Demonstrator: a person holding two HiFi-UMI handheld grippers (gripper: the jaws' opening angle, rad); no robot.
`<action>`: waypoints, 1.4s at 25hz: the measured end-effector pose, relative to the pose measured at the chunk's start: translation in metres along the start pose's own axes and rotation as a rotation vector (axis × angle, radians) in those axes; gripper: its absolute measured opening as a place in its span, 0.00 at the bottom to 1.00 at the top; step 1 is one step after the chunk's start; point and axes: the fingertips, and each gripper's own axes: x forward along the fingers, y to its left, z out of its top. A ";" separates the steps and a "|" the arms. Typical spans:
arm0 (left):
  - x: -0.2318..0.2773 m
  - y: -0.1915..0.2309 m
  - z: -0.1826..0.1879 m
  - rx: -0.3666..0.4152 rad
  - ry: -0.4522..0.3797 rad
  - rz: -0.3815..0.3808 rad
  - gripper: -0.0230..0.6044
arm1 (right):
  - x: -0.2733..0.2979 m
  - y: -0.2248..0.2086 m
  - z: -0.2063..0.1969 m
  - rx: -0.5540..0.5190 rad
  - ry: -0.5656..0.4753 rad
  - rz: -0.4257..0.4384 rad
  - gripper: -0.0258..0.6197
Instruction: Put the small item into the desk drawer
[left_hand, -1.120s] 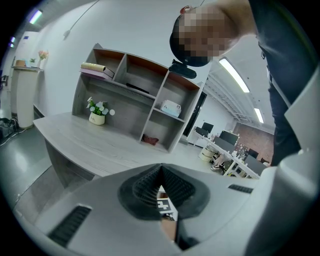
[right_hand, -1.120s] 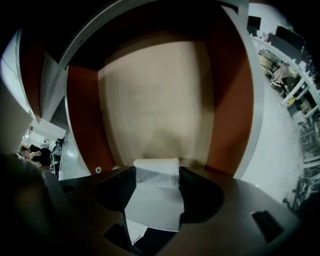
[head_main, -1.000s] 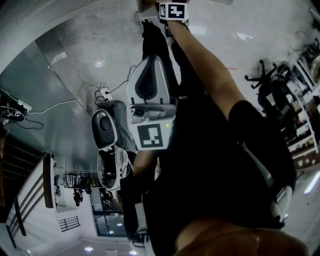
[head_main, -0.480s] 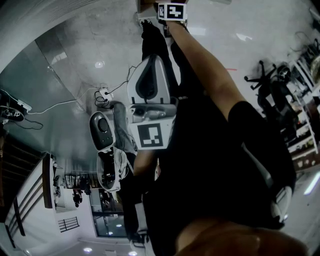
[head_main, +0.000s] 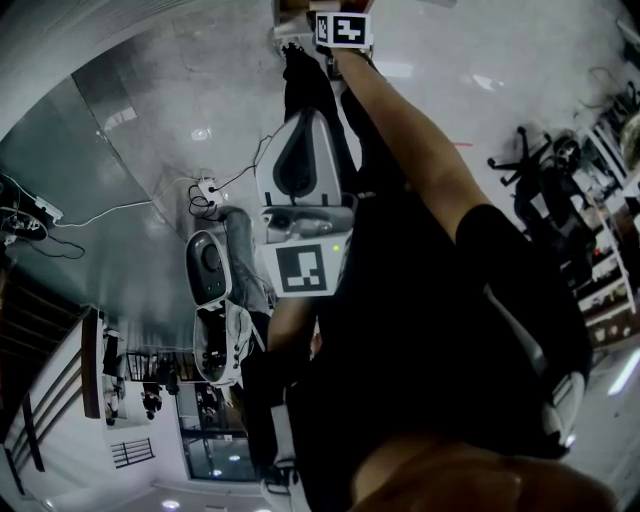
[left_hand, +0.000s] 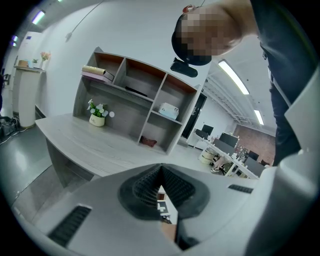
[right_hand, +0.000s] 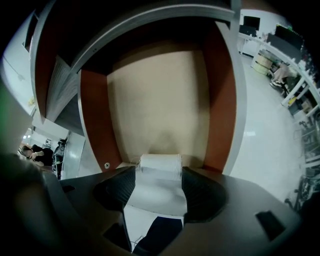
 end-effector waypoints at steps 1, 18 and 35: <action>-0.001 -0.001 0.001 0.001 -0.005 0.001 0.02 | -0.002 0.001 0.000 -0.002 -0.004 0.003 0.46; -0.046 -0.046 0.020 0.054 -0.096 -0.017 0.02 | -0.086 0.024 -0.005 -0.101 -0.090 0.090 0.45; -0.118 -0.109 0.018 0.113 -0.207 0.000 0.02 | -0.202 -0.005 -0.026 -0.178 -0.241 0.166 0.07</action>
